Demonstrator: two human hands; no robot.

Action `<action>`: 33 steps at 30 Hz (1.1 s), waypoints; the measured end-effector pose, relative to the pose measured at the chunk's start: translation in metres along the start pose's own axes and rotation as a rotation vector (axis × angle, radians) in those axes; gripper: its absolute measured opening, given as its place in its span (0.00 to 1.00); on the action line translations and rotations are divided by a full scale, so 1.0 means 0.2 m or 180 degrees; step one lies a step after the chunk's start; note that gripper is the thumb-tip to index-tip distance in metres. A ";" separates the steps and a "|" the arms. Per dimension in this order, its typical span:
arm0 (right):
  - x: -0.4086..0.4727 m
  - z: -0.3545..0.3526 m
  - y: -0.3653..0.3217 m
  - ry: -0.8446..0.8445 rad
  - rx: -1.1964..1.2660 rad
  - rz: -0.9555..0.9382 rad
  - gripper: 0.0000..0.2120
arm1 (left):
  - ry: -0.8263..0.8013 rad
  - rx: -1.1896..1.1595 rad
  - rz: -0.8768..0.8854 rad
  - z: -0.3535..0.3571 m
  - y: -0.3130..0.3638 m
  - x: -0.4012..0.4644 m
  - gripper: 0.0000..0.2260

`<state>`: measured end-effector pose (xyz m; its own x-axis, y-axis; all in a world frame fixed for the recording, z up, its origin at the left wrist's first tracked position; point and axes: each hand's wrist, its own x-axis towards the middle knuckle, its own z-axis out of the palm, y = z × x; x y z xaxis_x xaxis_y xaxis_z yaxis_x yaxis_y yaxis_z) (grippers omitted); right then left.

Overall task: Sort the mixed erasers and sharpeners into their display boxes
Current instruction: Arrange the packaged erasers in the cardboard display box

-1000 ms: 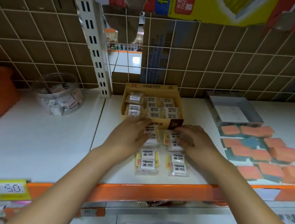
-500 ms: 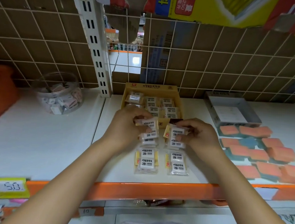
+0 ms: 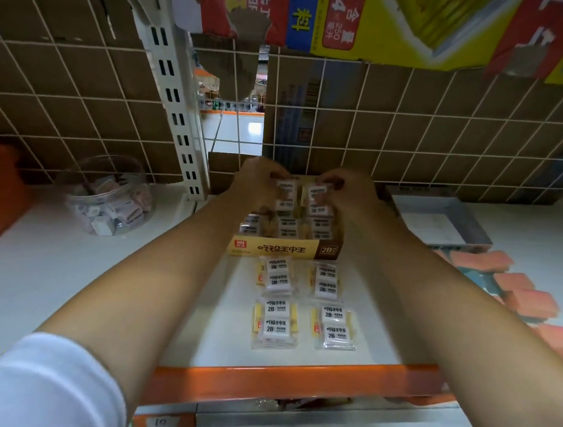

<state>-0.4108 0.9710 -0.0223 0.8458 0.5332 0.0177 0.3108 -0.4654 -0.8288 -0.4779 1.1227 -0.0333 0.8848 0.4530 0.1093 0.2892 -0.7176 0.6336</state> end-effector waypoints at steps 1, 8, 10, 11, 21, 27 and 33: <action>0.03 0.01 0.01 -0.0034 -0.0013 0.0144 0.15 | -0.0080 0.0155 -0.0023 0.01 -0.02 0.01 0.15; 0.10 0.04 0.06 -0.0285 -0.0843 0.0053 0.14 | -0.0223 0.0761 0.0445 0.04 -0.08 0.02 0.16; 0.10 0.05 0.06 -0.0365 -0.1267 -0.0128 0.14 | -0.0261 0.0838 0.0509 0.04 -0.09 0.02 0.16; 0.10 0.05 0.06 -0.0388 -0.1529 -0.0253 0.14 | -0.0265 0.0824 0.0538 0.04 -0.09 0.01 0.16; 0.03 0.05 0.12 -0.0127 -0.2081 -0.0981 0.12 | -0.0013 0.1353 0.1014 -0.06 -0.22 -0.09 0.10; 0.04 0.06 0.14 -0.0064 -0.2165 -0.1071 0.12 | -0.0266 0.1423 0.0697 -0.07 -0.25 -0.12 0.11; -0.05 0.04 0.11 0.0066 -0.1913 -0.1165 0.12 | -0.0120 0.1205 0.0738 -0.09 -0.21 -0.19 0.13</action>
<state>-0.4167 0.9610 -0.0451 0.6472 0.7194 0.2521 0.7578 -0.5714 -0.3150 -0.5300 1.1449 -0.0506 0.9526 0.2429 0.1829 0.1889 -0.9442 0.2699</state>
